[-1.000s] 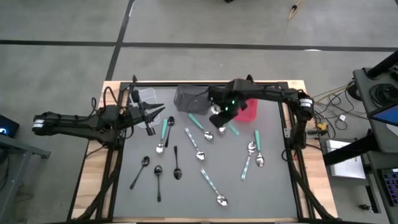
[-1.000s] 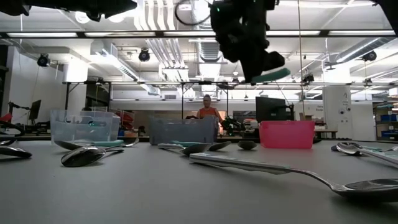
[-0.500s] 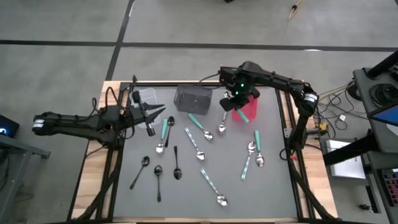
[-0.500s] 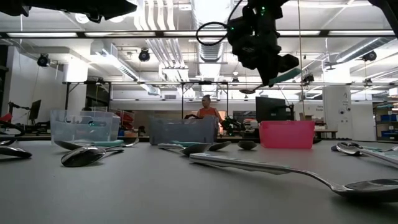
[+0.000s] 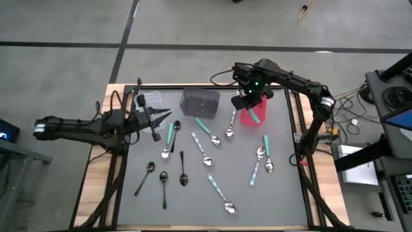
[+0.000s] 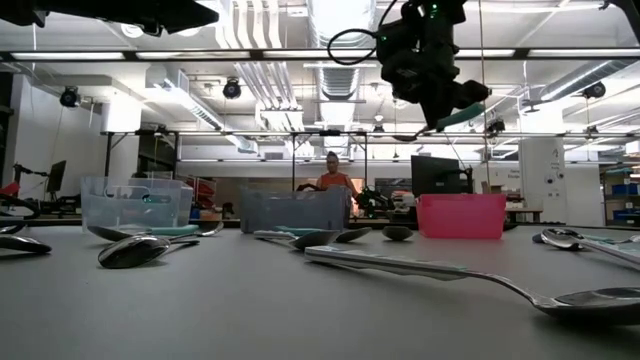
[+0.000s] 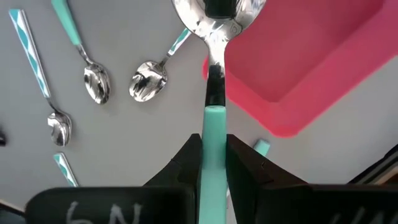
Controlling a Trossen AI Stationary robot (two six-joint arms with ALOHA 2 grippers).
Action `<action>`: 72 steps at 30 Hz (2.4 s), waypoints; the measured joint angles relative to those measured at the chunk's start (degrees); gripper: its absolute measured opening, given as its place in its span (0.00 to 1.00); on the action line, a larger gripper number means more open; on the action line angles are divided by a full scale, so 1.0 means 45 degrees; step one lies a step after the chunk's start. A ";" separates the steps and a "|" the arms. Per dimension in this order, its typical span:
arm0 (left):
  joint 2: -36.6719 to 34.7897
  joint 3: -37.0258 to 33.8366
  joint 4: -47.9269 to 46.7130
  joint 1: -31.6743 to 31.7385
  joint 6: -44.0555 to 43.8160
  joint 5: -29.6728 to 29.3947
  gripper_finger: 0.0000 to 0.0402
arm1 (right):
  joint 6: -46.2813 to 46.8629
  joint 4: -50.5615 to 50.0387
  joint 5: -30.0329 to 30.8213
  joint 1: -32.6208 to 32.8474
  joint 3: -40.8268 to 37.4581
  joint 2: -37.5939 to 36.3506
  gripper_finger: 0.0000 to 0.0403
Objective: Sort silverware by color (type)
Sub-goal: Put the bottom green spoon into the red bin
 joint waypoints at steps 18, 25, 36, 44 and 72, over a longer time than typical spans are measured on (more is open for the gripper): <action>-0.0010 0.0000 -0.0198 0.0000 0.0234 0.0000 0.09 | 0.1075 0.0493 0.0099 -0.1145 -0.1848 -0.0159 0.09; -0.0010 0.0000 -0.0188 0.0000 0.0236 0.0000 0.09 | 0.1979 0.1199 -0.0086 -0.2387 -0.2309 -0.0159 0.09; -0.0010 0.0000 -0.0193 0.0000 0.0229 0.0000 0.09 | 0.2901 0.1681 0.0273 -0.2717 -0.2542 -0.0154 0.10; -0.0036 0.0000 -0.0198 0.0000 0.0226 0.0000 0.09 | 0.3131 0.2493 0.0214 -0.2487 -0.3187 -0.0150 0.10; -0.0083 0.0000 -0.0198 0.0000 0.0217 0.0005 0.09 | 0.3167 0.5295 -0.0333 -0.2496 -0.5580 -0.0140 0.11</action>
